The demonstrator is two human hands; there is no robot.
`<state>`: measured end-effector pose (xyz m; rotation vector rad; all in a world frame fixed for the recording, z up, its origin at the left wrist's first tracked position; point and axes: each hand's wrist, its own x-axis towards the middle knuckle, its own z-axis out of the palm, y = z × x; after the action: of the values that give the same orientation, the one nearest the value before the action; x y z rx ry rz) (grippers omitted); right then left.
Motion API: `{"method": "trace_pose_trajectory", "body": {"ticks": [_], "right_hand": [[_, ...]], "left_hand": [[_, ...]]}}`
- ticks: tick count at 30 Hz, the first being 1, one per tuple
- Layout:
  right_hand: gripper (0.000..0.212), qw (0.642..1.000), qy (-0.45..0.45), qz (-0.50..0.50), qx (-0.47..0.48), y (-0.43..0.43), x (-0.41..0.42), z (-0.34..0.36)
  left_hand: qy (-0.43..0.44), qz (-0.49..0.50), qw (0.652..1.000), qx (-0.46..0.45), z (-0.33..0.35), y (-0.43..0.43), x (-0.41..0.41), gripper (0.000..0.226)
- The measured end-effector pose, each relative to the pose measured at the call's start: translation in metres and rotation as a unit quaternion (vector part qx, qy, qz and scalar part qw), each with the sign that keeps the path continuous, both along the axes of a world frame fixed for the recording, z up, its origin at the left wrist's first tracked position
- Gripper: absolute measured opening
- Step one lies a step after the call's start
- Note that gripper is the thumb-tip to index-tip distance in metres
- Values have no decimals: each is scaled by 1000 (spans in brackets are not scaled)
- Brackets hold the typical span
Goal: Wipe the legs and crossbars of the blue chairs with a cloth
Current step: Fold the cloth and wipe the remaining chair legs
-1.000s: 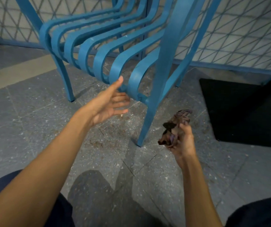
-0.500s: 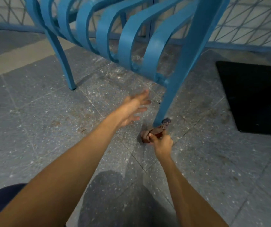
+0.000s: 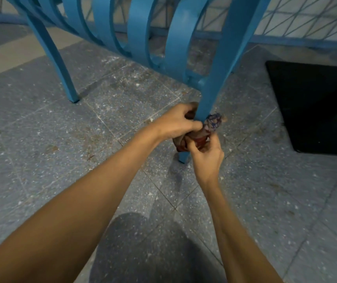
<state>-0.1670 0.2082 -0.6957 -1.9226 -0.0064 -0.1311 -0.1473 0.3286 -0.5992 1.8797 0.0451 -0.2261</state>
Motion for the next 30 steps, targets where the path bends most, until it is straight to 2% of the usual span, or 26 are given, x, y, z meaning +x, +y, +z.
{"method": "trace_pose_trajectory", "body": {"ticks": [4,8,10,14,16,19,21,23,26,28,30], "right_hand": [[64,999,5,18,-33,11,-3,-19],[75,982,140,66,-110,9,-10,-46],[69,970,167,94,-149,5,-8,-56],[64,949,167,141,-227,-5,2,-60],[61,935,148,178,-269,-13,4,-58],[39,930,87,186,-306,-34,17,-59],[38,956,102,125,-247,-48,35,-52],[53,978,141,31,-151,-57,46,-36],[69,978,200,-38,-45,-54,33,-26],[63,972,232,-21,-26,-39,9,-33],[48,971,239,-9,-8,-13,-14,-41]], "left_hand": [[-9,13,999,48,-1,-1,2,32],[-22,8,997,67,-1,-2,5,37],[-32,13,997,73,-4,-2,4,39],[-41,31,997,52,-11,-3,2,43],[-40,33,998,42,-13,-2,3,44],[-35,36,998,26,-14,-2,3,42],[-38,37,998,22,-14,-3,3,41],[-45,37,998,16,-14,-4,2,37],[-46,40,998,14,-16,-4,3,31],[-45,40,998,12,-17,-3,3,33],[-43,40,998,5,-18,-3,3,38]]}}
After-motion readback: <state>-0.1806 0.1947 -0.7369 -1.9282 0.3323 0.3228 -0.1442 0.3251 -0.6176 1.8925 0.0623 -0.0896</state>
